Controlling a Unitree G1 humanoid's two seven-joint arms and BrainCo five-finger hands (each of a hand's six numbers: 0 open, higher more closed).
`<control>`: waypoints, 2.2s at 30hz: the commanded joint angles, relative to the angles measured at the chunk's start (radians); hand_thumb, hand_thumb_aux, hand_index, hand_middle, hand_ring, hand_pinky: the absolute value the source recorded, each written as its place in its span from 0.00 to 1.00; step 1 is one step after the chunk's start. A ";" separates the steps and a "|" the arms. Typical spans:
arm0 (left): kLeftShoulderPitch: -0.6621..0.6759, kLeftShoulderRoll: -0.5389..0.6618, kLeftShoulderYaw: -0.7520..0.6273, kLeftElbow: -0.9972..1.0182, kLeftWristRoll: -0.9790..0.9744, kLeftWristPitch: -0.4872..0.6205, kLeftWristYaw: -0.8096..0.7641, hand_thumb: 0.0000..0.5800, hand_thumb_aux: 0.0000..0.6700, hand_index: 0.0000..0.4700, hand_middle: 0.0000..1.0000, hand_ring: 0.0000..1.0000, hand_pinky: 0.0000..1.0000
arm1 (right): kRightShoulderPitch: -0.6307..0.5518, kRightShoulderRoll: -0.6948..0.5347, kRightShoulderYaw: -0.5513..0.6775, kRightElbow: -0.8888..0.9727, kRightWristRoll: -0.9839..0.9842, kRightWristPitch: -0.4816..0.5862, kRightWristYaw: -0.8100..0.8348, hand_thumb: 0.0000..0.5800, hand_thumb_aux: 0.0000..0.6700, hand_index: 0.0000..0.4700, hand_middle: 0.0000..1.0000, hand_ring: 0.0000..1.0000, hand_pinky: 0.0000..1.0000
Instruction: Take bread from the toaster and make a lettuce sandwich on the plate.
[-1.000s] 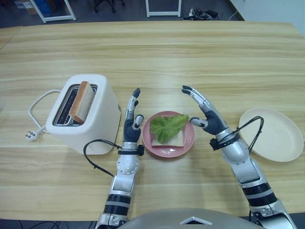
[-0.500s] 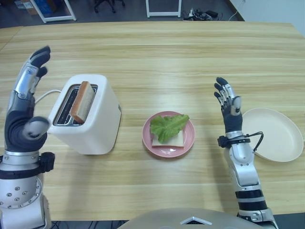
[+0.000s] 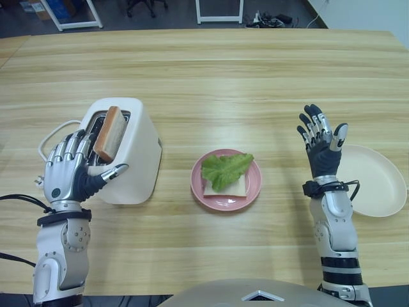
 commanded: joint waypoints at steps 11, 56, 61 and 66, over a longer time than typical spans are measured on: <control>-0.079 -0.016 -0.048 0.014 -0.004 0.098 0.013 0.00 0.00 0.00 0.00 0.00 0.00 | 0.019 0.012 -0.010 0.013 -0.052 0.011 0.004 0.00 0.00 0.00 0.00 0.00 0.00; -0.218 -0.103 0.115 -0.209 -0.151 -0.030 0.302 1.00 1.00 1.00 1.00 1.00 1.00 | 0.013 0.048 0.004 0.070 -0.134 -0.014 0.010 0.00 0.00 0.00 0.00 0.00 0.00; -0.290 -0.158 0.108 -0.350 -0.289 -0.149 0.333 1.00 1.00 1.00 1.00 1.00 1.00 | 0.002 0.051 0.000 0.084 -0.137 -0.018 0.011 0.00 0.00 0.00 0.00 0.00 0.00; -0.343 -0.292 -0.155 -0.348 -0.599 -0.076 0.113 1.00 1.00 1.00 1.00 1.00 1.00 | -0.024 0.038 -0.036 0.103 -0.131 -0.024 0.001 0.00 0.00 0.00 0.00 0.00 0.00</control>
